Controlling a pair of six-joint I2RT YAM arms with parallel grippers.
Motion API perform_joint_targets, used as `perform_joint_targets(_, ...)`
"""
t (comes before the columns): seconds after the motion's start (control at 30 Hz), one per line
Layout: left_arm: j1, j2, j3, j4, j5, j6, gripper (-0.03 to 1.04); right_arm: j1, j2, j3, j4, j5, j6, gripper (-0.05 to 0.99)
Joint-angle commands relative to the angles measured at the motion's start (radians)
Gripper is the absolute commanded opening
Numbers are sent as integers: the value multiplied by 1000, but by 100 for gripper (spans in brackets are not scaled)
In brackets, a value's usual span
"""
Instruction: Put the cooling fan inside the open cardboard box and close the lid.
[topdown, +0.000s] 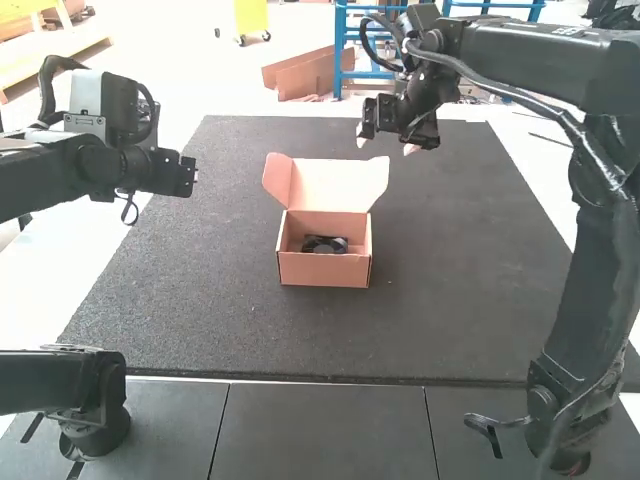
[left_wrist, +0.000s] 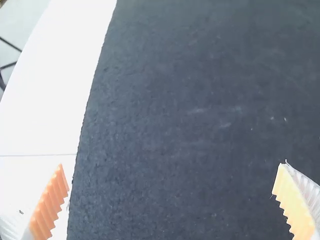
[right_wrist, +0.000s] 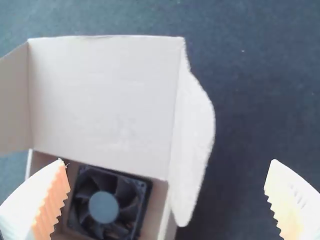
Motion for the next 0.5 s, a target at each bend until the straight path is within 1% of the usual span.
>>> perform_joint_targets(0.0, -22, 47, 29, 45, 10, 11, 97, -28, -59, -83, 33, 48, -78, 89)
perform_joint_targets(0.1, -42, 113, 44, 94, 10, 9, 97, -28, -101, -177, 136, 68, -107, 89)
perform_joint_targets(0.13, -47, 137, 51, 115, 10, 9, 97, -28, -113, -206, 180, 71, -107, 89)
perform_joint_targets(0.2, -55, 186, 64, 155, 10, 9, 97, -28, -124, -247, 234, 71, -134, 89)
perform_joint_targets(0.27, -56, 237, 83, 192, 11, 9, 97, -28, -125, -270, 281, 72, -134, 89)
perform_joint_targets(0.47, -50, 394, 158, 285, 13, 11, 97, -28, -110, -304, 433, 68, -180, 89)
